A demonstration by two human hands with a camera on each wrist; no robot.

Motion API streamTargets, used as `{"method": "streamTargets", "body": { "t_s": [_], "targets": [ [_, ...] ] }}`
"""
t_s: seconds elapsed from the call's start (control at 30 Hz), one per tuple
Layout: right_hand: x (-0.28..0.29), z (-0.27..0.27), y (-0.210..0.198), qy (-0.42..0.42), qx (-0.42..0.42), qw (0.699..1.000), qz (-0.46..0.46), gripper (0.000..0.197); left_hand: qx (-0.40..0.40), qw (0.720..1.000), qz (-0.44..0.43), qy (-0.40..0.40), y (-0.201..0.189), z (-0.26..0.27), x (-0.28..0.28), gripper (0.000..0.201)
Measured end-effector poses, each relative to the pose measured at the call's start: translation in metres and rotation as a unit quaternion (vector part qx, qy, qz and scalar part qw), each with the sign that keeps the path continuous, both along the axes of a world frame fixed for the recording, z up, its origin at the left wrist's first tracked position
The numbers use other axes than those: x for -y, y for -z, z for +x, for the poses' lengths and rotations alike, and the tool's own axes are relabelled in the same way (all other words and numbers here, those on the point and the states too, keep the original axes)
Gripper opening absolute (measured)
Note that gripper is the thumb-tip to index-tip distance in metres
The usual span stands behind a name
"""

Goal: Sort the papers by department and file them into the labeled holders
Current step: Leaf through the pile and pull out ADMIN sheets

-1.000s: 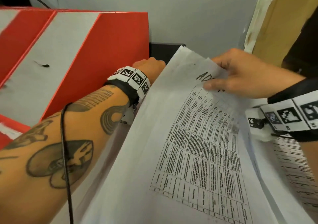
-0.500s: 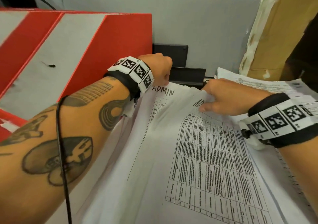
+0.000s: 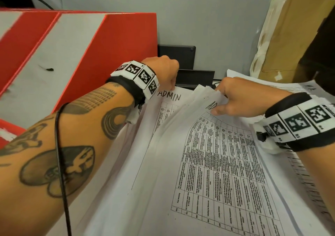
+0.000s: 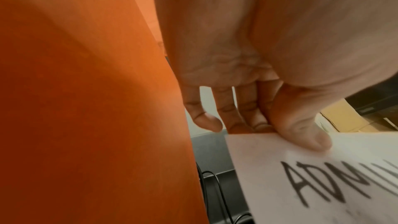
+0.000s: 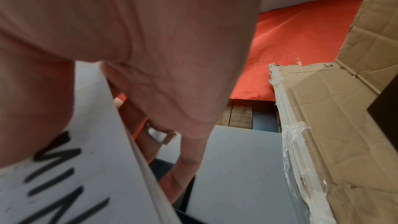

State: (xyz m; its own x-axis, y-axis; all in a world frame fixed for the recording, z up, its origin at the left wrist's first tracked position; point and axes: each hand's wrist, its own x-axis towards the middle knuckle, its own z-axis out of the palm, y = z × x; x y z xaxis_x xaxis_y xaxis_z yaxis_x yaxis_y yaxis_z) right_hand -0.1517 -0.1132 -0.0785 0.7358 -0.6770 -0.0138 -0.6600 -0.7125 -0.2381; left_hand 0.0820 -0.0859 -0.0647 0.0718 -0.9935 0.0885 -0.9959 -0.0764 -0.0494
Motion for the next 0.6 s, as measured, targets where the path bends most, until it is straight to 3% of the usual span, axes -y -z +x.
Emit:
{"method": "streamTargets", "body": {
  "t_s": [0.23,0.33,0.47,0.6],
  "targets": [
    [-0.006,-0.001,-0.004,-0.001,-0.004,1.000,-0.002,0.020,0.001,1.000,0.015,0.016,0.007,0.000,-0.002,0.022],
    [-0.006,-0.001,-0.004,-0.004,0.005,1.000,0.002,0.028,-0.060,0.997,0.021,0.042,-0.001,0.002,-0.006,0.011],
    [-0.008,0.003,-0.003,-0.032,0.050,0.998,-0.015,0.048,-0.130,0.989,0.010,0.076,-0.020,-0.004,-0.020,0.012],
    [-0.013,0.005,-0.008,-0.050,0.143,0.988,-0.017,0.034,-0.247,0.958,-0.003,0.149,-0.034,-0.012,-0.028,0.015]
  ]
}}
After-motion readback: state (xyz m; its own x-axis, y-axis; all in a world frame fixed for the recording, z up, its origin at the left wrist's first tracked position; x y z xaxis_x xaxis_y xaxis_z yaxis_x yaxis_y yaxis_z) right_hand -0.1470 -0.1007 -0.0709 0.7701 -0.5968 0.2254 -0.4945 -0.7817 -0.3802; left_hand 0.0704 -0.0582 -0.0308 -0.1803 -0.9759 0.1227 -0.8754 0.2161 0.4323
